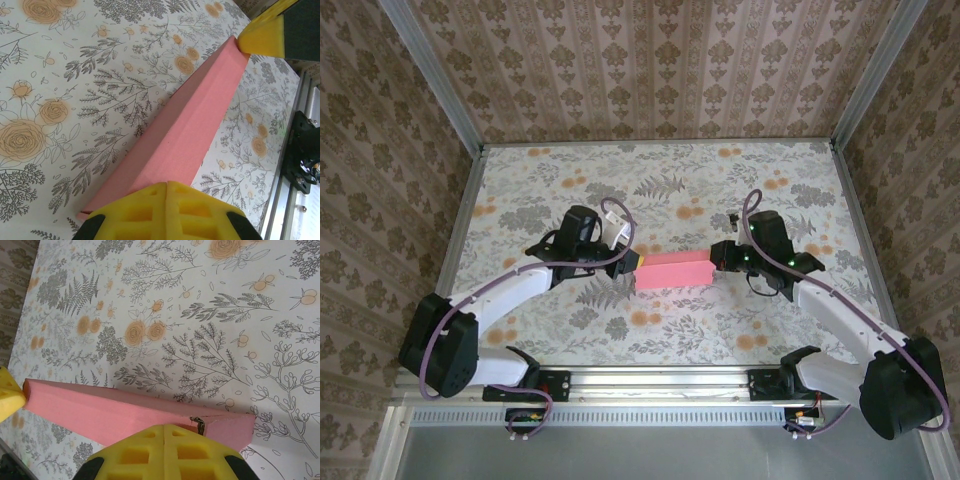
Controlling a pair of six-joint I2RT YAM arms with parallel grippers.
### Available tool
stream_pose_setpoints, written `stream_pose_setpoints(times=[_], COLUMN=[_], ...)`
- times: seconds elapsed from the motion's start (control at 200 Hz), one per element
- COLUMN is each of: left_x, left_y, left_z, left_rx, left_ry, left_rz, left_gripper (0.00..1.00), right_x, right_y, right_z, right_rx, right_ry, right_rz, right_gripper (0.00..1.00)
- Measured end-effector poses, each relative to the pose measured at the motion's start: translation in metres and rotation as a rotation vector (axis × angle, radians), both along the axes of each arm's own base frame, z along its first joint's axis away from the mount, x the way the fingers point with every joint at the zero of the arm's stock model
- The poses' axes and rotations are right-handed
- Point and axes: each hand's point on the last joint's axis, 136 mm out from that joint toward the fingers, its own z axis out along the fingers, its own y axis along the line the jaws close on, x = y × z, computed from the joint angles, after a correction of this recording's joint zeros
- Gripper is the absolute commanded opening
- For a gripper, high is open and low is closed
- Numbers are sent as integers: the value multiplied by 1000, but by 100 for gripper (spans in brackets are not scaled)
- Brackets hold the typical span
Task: Fold the paper box
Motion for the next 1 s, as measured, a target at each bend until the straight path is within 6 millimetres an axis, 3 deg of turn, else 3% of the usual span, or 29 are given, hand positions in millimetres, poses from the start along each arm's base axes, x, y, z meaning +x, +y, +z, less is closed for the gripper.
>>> stream_pose_setpoints(times=[0.36,0.525,0.655,0.785,1.0], left_x=[-2,4,5,4,0], left_y=[1,-1,1,14,35], left_z=[9,36,52,51,32], left_rx=[61,33,21,47,87], left_ry=[40,8,-15,18,129], left_rz=[27,45,57,113,219], left_gripper=[9,12,17,30,34], right_x=[-6,-2,-5,-12,-17], right_y=[2,5,4,-2,-9], right_z=[14,40,45,38,30], right_rx=[-54,-50,-58,-79,-97], right_ry=[67,37,42,79,125], right_rz=[25,43,49,49,37], right_gripper=[15,23,35,41,41])
